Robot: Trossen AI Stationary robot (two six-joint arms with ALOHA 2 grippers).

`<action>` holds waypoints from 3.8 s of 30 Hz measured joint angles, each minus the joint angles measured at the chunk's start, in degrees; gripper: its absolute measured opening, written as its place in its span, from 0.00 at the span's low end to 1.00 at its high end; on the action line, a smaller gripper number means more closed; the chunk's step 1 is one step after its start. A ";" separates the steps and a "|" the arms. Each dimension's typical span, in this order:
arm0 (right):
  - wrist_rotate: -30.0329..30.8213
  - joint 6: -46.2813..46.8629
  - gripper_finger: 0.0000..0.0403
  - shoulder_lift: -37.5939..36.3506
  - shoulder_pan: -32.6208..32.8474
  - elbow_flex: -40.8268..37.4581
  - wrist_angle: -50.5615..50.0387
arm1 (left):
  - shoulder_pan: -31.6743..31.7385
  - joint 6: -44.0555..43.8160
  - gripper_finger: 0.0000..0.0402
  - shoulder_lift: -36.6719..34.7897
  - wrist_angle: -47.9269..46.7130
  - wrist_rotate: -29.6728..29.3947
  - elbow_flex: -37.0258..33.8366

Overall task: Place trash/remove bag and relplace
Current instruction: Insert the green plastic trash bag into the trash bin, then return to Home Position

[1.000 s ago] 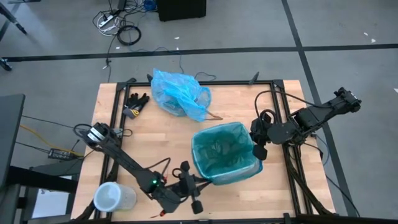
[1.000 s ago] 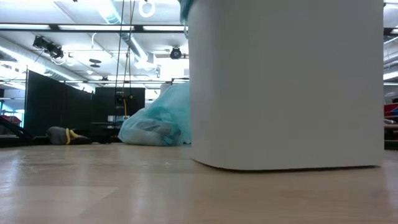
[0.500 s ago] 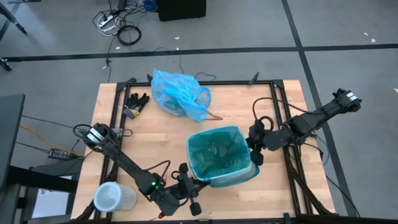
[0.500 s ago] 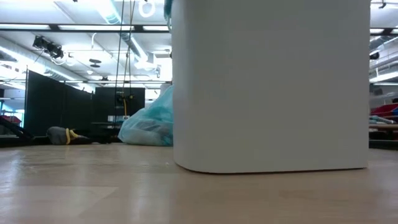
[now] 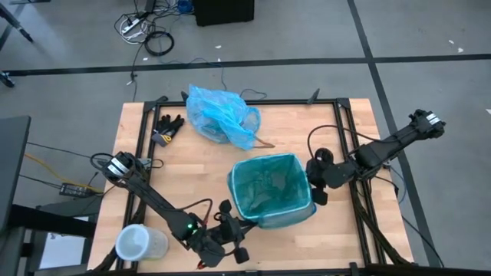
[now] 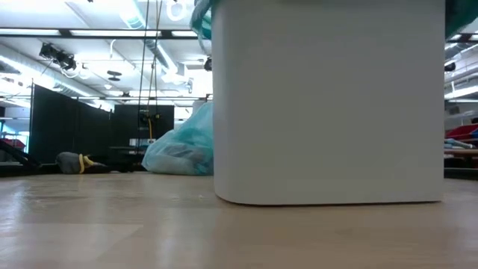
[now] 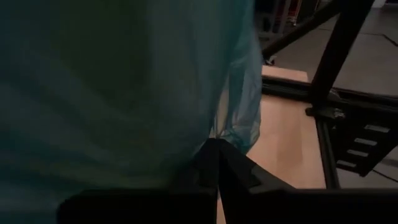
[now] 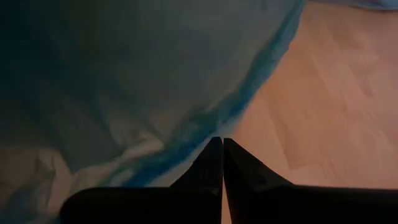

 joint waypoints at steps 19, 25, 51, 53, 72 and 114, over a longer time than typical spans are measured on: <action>-2.58 -1.74 0.25 -6.63 0.02 0.49 -3.76 | -3.70 13.91 0.16 -0.23 -7.63 4.16 4.55; -5.83 -0.79 0.39 -9.19 0.04 0.49 -3.44 | -5.01 13.86 0.22 -3.51 -8.48 3.99 4.55; -8.11 -13.53 0.38 -56.15 -1.02 -8.73 3.23 | -16.85 6.50 0.12 -52.82 -20.22 -4.56 -19.67; -8.57 -12.88 0.37 -58.12 -1.38 -14.11 6.72 | -17.39 6.58 0.12 -56.41 -11.00 -4.85 -27.40; -19.05 -18.42 0.32 -57.86 -1.18 -37.27 39.95 | -22.71 23.09 0.12 -72.39 44.59 0.13 -67.40; -9.44 -23.77 0.31 -57.72 -1.18 -48.62 49.57 | -22.97 21.08 0.12 -72.30 59.64 4.72 -76.84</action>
